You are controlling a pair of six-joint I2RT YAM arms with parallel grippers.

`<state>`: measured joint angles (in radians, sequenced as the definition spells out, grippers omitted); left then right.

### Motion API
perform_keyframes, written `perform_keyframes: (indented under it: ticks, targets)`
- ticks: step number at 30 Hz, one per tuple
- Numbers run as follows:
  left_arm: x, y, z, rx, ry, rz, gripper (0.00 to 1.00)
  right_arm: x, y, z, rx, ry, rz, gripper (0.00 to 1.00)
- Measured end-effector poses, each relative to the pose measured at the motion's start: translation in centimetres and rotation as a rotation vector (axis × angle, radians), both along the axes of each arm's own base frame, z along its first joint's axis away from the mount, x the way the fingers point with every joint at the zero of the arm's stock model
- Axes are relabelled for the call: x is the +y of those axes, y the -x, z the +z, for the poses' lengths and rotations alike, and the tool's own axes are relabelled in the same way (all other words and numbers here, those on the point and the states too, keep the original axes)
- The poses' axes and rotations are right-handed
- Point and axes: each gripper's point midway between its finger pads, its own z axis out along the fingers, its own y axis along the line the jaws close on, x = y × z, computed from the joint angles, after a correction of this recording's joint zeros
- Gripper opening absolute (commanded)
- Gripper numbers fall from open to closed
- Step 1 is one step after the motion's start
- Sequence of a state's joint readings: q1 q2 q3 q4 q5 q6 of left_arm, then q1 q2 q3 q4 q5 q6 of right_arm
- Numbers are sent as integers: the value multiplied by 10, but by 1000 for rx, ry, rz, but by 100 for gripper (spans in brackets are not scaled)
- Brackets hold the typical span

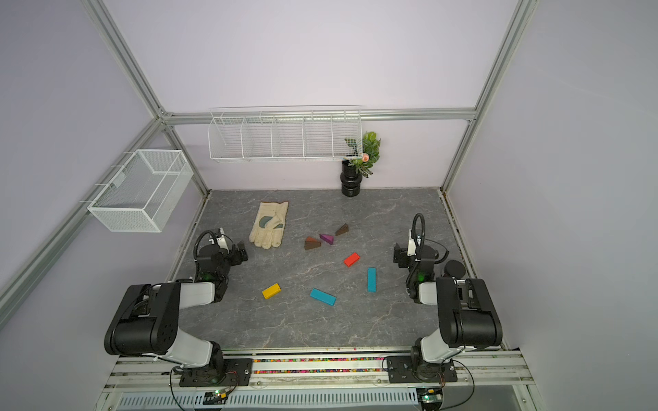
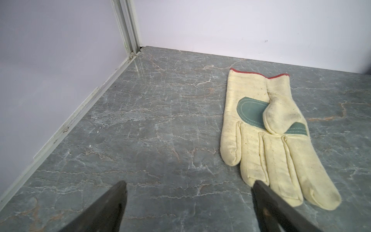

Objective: Assemble a small pinwheel with building blocks
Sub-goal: Move the building block to the center of the board.

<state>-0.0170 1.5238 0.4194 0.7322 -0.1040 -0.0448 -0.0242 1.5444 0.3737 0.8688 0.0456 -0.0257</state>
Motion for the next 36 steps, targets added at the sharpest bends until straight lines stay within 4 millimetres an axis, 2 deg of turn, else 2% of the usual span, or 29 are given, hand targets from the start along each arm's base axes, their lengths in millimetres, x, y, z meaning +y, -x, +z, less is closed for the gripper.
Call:
perform_keyframes:
  ticks: [3,4,5,9,11,12,14,18,21,24,30,36]
  targets:
    - [1,2,4,20,0,5,92,8,3,3,34,23,11,98]
    - [2,2,9,42,3,15,92,15,3,9,54,25,25,97]
    - [4,-1,20,60,5,28,92,23,1,23,61,24,45,97]
    - [7,-23,109,-5,5,50,92,58,-9,103,-16,5,134,95]
    - [8,-22,139,-43,6,51,92,75,-8,122,-4,-10,188,95]
    - [8,-18,147,-51,9,53,93,87,-8,124,29,-17,227,95]
    - [6,-11,147,-34,17,45,93,109,-4,113,120,-20,295,94]
    - [-2,-4,122,48,49,7,93,162,18,63,373,0,458,97]
    - [-8,-1,104,103,77,-13,93,184,38,34,523,25,532,100]
    - [-14,-2,93,140,105,-38,93,196,49,18,623,53,572,98]
    - [-30,-6,76,213,152,-114,93,214,48,-8,729,112,595,93]
    - [-36,-5,75,221,176,-141,94,211,40,-41,825,166,542,86]
